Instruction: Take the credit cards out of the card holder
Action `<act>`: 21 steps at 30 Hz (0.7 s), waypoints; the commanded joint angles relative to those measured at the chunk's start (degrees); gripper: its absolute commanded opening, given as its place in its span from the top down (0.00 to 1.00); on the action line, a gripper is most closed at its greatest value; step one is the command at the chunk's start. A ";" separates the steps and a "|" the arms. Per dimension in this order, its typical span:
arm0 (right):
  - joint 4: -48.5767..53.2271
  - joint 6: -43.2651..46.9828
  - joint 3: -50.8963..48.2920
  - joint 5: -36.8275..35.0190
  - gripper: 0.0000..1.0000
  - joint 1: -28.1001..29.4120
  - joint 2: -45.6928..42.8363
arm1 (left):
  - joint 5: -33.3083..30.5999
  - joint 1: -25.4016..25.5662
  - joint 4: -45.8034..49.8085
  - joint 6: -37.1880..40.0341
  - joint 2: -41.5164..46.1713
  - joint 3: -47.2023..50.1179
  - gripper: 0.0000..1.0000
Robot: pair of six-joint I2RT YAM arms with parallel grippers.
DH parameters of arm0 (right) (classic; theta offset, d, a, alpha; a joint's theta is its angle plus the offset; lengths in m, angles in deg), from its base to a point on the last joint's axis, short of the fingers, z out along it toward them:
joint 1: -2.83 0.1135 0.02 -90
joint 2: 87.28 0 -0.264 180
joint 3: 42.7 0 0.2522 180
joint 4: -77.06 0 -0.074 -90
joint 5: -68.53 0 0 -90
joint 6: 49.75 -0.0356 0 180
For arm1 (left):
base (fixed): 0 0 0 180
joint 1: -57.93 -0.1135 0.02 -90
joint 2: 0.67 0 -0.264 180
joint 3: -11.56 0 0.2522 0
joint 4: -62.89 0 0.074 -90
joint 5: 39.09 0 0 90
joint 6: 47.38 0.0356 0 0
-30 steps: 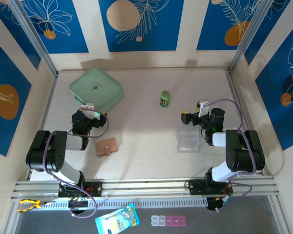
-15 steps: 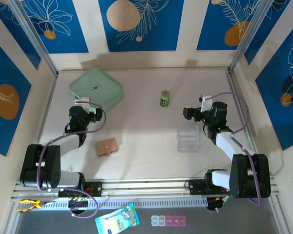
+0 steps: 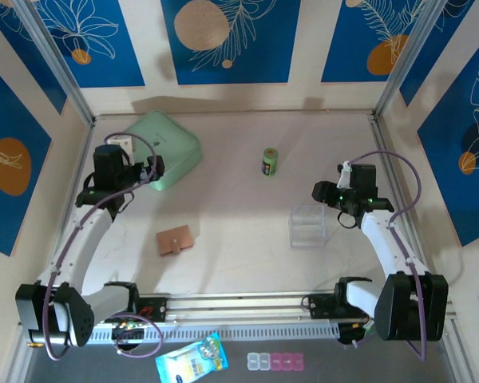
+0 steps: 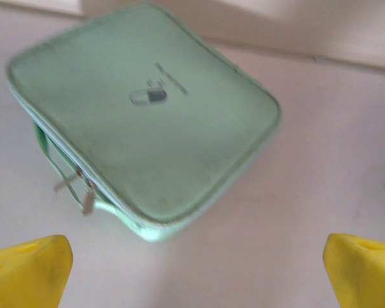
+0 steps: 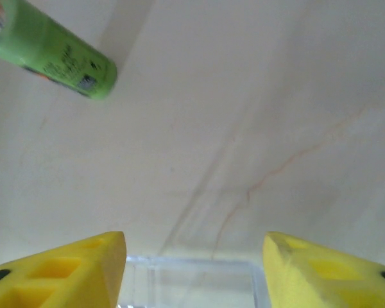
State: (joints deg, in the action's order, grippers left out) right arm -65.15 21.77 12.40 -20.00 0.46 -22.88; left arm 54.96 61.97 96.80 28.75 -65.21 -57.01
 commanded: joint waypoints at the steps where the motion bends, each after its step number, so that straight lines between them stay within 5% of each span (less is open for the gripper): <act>1: 8.36 -1.96 2.36 0.40 0.50 -0.18 1.54 | 6.40 0.32 14.47 0.61 -0.62 -4.36 0.00; 5: 12.10 -2.54 3.67 -3.32 0.62 -0.18 3.18 | 4.21 0.32 15.65 6.50 -1.74 -4.76 0.00; 8: 13.58 -2.41 3.84 -5.00 0.63 -0.12 3.37 | -0.93 0.29 13.96 7.33 -0.63 -1.38 0.00; 21: 11.16 -2.69 3.65 -3.91 0.69 1.63 9.37 | -2.34 0.25 11.72 9.78 2.92 2.03 0.00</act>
State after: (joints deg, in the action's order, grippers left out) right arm -54.02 19.91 14.46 -24.33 1.38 -14.51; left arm 53.85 61.97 108.84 36.94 -62.69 -55.54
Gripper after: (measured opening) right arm 0.314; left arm 0.998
